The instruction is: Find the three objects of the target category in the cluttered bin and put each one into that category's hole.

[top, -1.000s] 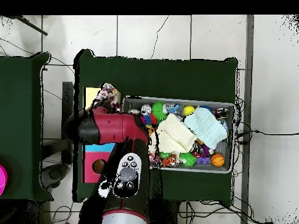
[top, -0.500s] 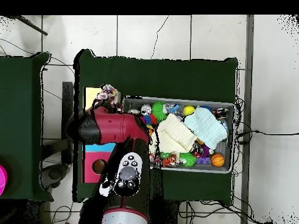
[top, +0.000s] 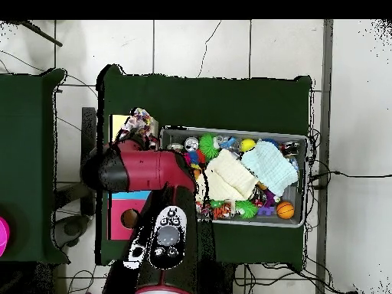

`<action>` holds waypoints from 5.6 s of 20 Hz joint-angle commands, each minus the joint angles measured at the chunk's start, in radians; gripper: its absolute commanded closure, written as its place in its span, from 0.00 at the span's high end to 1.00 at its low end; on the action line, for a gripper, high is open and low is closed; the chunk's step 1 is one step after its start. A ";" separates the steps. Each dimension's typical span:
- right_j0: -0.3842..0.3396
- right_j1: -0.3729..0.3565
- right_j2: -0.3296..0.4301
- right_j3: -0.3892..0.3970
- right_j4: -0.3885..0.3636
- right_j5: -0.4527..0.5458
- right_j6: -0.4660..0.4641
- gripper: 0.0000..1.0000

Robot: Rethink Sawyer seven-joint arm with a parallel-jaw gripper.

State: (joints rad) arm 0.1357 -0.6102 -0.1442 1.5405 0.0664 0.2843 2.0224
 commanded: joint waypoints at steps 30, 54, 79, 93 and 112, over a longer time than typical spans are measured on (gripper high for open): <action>-0.152 -0.287 0.128 0.115 0.044 0.338 0.025 1.00; -0.173 0.058 0.060 -0.458 -0.003 0.499 0.102 1.00; -0.112 0.204 -0.006 -0.493 -0.006 0.339 0.163 1.00; -0.051 0.232 -0.007 -0.451 0.000 0.340 0.174 1.00; -0.032 0.191 -0.016 -0.428 0.030 0.410 0.159 1.00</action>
State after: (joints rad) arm 0.1174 -0.4137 -0.1955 1.0057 0.0773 0.6278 2.0224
